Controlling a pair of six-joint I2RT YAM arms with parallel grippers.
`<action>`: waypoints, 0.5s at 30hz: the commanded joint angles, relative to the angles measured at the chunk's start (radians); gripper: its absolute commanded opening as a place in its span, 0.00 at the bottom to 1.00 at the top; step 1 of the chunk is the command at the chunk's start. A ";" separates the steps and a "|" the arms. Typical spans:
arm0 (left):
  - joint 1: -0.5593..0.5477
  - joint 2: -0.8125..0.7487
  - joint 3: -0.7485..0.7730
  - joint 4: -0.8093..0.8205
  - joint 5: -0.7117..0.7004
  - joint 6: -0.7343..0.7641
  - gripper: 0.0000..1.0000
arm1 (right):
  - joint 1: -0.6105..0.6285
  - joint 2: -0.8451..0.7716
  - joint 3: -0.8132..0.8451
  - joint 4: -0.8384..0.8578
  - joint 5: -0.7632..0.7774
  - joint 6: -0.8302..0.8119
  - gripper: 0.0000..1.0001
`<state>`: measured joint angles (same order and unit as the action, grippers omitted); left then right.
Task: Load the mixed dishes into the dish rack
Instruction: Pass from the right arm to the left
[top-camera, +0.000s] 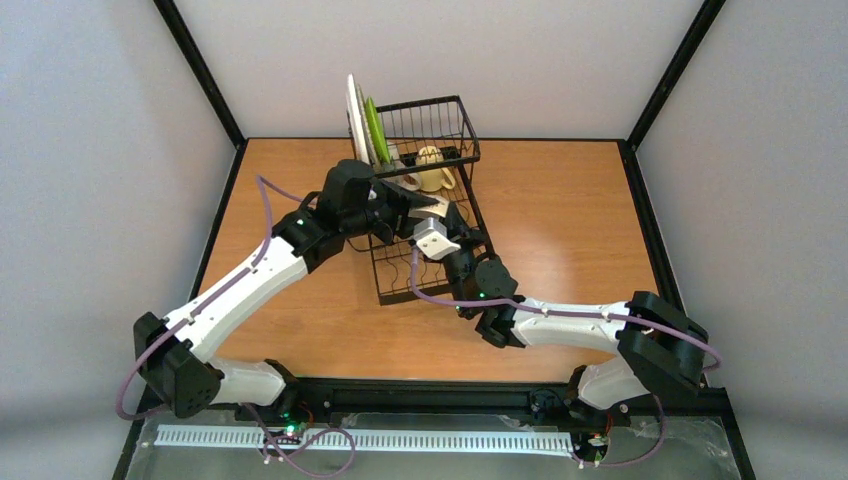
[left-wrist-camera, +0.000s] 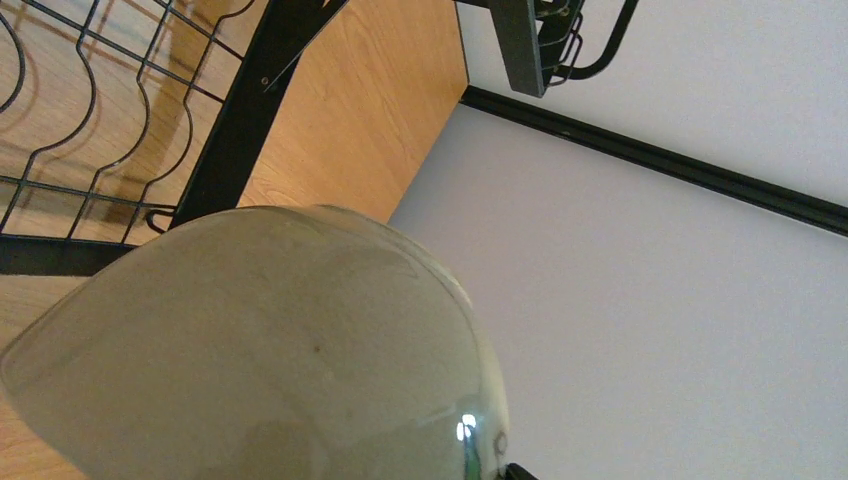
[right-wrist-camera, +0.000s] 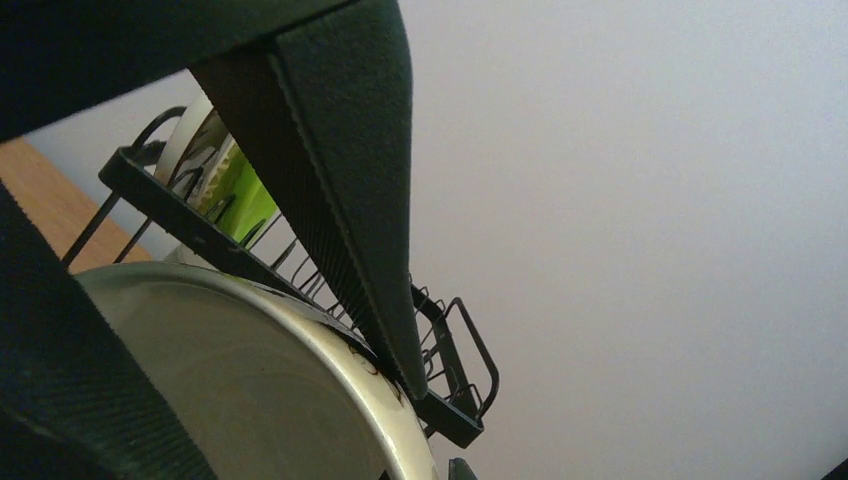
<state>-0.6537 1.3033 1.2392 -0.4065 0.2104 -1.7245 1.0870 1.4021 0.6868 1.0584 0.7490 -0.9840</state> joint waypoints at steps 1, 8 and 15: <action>0.005 0.031 0.049 0.011 -0.066 0.022 0.83 | 0.033 0.006 -0.011 0.274 -0.049 -0.022 0.02; 0.004 0.061 0.046 0.025 -0.083 0.044 0.42 | 0.038 0.017 -0.017 0.278 -0.038 -0.015 0.02; 0.005 0.102 0.061 0.025 -0.058 0.083 0.20 | 0.055 0.024 -0.017 0.281 -0.029 -0.029 0.02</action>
<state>-0.6636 1.3579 1.2572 -0.4110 0.2081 -1.7115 1.0878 1.4395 0.6655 1.0599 0.8093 -0.9985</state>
